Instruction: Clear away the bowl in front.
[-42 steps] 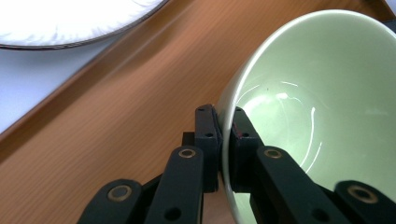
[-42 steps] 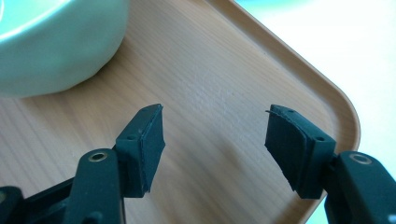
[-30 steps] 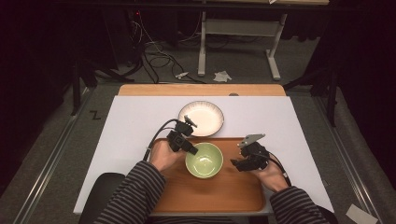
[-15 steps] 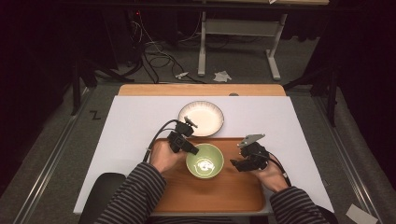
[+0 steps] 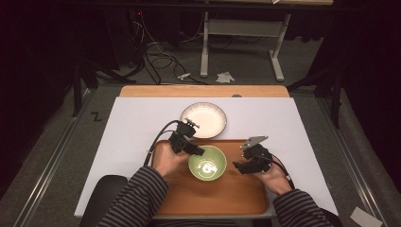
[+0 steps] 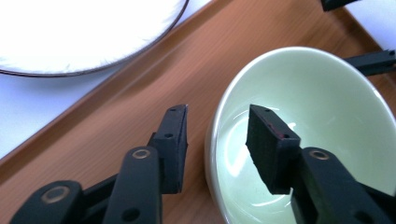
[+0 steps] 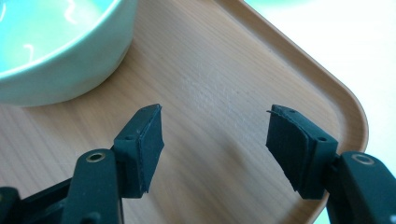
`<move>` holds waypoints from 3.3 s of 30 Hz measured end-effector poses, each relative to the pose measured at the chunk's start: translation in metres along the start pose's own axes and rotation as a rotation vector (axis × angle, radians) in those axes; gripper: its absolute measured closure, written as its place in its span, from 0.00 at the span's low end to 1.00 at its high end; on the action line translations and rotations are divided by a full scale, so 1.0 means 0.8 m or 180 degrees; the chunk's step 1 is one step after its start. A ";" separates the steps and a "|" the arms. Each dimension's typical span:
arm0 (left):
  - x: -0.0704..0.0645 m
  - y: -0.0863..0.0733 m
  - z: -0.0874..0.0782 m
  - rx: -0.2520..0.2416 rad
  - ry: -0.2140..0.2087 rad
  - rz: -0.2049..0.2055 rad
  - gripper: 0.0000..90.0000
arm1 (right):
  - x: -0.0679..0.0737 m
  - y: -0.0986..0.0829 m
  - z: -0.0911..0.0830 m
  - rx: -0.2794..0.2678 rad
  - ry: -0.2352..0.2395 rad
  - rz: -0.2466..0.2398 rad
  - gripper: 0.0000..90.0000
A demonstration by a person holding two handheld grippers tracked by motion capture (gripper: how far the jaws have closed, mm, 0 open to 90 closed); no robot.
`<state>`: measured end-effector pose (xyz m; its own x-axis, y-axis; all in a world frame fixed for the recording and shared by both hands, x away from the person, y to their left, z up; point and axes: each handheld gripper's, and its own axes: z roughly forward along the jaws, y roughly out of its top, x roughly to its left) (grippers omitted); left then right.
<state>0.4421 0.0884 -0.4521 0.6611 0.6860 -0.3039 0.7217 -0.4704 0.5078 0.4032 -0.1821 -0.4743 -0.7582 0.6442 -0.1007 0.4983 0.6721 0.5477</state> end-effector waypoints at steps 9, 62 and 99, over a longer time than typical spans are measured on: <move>0.002 -0.001 -0.014 -0.0116 -0.0023 -0.0019 0.57 | 0.000 0.000 0.000 0.0019 -0.0004 -0.0003 0.42; 0.030 -0.033 -0.073 -0.0738 0.0214 -0.0628 0.54 | -0.001 0.001 0.000 -0.0017 0.0001 0.0049 0.42; 0.063 -0.044 -0.044 -0.0430 0.0472 -0.0542 0.52 | -0.001 0.000 -0.001 -0.0008 -0.0005 0.0085 0.42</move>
<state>0.4425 0.1591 -0.4567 0.4879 0.8276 -0.2777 0.7794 -0.2697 0.5655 0.4036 -0.1826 -0.4735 -0.7440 0.6625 -0.0874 0.5173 0.6538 0.5522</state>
